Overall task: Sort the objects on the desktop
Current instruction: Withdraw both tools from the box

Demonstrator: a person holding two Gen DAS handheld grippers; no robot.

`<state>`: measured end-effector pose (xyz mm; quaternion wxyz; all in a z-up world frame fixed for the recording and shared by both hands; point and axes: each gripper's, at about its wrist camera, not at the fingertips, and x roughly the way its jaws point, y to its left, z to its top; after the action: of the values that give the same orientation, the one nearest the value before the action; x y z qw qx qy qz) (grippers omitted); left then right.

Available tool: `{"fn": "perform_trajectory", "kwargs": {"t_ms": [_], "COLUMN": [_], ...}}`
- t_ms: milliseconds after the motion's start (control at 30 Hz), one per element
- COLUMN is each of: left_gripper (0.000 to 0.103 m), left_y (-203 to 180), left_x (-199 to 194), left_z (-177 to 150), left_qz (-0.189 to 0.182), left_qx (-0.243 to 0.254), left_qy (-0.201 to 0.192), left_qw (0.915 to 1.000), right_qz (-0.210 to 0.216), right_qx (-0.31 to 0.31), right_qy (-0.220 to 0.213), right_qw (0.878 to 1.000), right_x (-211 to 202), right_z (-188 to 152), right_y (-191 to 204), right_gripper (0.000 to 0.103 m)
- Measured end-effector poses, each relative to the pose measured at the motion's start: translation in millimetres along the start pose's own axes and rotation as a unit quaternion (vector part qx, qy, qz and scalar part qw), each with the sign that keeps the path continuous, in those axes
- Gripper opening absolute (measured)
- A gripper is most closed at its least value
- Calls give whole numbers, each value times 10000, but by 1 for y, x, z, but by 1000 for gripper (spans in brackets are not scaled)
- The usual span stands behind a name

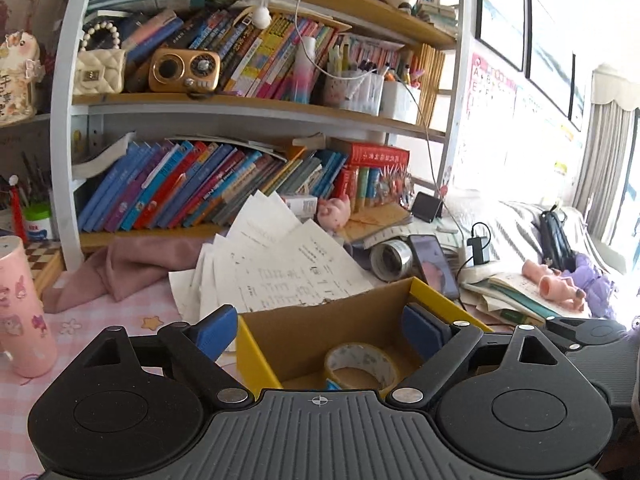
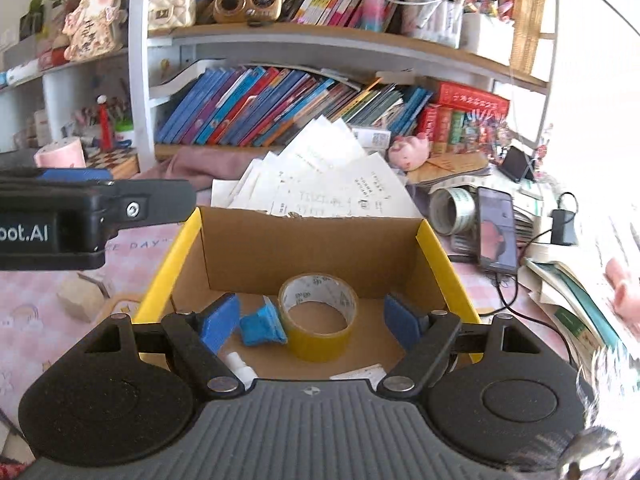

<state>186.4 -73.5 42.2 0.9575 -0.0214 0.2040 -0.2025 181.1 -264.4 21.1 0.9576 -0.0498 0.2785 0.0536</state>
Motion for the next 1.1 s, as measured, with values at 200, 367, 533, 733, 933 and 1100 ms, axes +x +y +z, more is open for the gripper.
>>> {"fn": "perform_trajectory", "kwargs": {"t_ms": [200,367,533,733,933,1100], "left_gripper": [91,91,92,93,93,93], "left_y": [23,46,72,101,116,126], "left_x": [-25,-51,-78,-101,-120,-132], "left_z": [-6,-13,-23,-39,-53,-61], "left_qz": [-172,-240,-209,-100,-50,14], "left_qx": [41,32,-80,-237,-245,-279], "left_qy": [-87,-93,-29,272,463,558], "left_qw": [9998,9997,9997,9993,9986,9980], "right_qz": [-328,-674,-784,-715,-681,-593], "right_qx": [129,317,446,319,369,299], "right_qy": [-214,-414,-394,-228,-14,136], "right_qw": [9992,9964,9951,9967,9970,9977], "right_x": [-22,-42,-58,-71,-79,-81], "right_z": [-8,-13,-25,-40,-52,-56], "right_y": [32,60,94,138,165,182], "right_gripper": [78,80,81,84,84,84]}}
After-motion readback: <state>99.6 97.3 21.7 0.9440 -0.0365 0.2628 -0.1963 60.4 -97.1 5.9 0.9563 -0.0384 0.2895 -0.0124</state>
